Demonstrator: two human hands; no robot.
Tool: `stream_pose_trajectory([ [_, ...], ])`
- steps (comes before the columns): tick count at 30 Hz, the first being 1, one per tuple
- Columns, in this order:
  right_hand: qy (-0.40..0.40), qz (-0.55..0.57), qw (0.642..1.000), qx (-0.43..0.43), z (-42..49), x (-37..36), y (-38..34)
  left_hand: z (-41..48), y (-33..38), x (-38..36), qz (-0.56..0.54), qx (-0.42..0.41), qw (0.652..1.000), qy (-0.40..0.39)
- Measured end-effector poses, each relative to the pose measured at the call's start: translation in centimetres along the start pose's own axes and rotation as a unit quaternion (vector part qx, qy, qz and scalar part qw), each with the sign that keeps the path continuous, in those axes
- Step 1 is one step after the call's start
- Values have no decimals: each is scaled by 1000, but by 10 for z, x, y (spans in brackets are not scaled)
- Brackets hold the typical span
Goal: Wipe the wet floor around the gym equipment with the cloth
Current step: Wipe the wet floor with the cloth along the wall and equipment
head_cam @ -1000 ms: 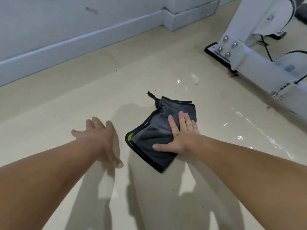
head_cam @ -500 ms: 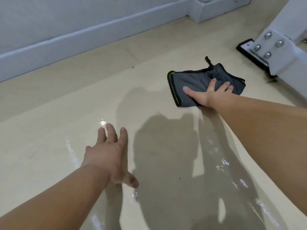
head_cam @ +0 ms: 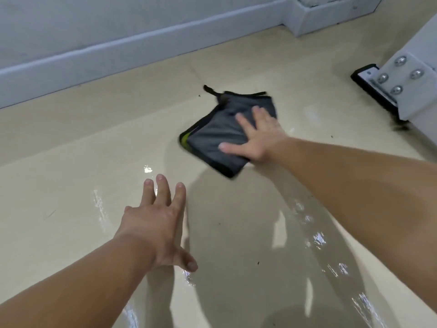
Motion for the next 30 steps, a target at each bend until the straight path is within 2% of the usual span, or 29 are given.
stream_pose_trajectory([
  [3, 43, 62, 982, -174, -4, 24, 77, 1, 0, 1, -4, 2, 1000, 0],
  [6, 104, 119, 935, -317, -27, 27, 150, 2, 0, 3, -9, -5, 1000, 9],
  [9, 131, 102, 913, -373, -49, 9, 175, 2, 1, 1, -7, -7, 1000, 12],
  [13, 124, 80, 905, -399, -72, -23, 146, -1, -4, -4, 6, 1, 1000, 6],
  [17, 114, 66, 927, -350, -99, -58, 91, 1, -4, -2, 5, 4, 1000, 20],
  [19, 108, 43, 954, -276, -119, -85, 53, -1, -3, 1, 6, 2, 1000, 27],
  [21, 134, 23, 974, -182, -146, -109, 15, -4, 0, 3, 8, 2, 999, 32],
  [25, 118, -24, 992, -44, -197, -145, -31, -8, -4, 7, 19, 6, 999, 33],
  [28, 67, -71, 995, -8, -236, -162, -29, -15, -4, -2, -6, -13, 999, 41],
  [30, 16, -109, 994, -14, -266, -174, -21, -21, -4, -10, -40, -28, 998, 44],
])
Point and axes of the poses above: each hand's wrist, its own z-axis towards the middle knuckle, its own x-axis out of the back of the hand, y = z × x, the point moved 6 cm from there along z, towards the middle knuckle, and after that the axes turned 8 degrees about z, right-handed, at the moved point
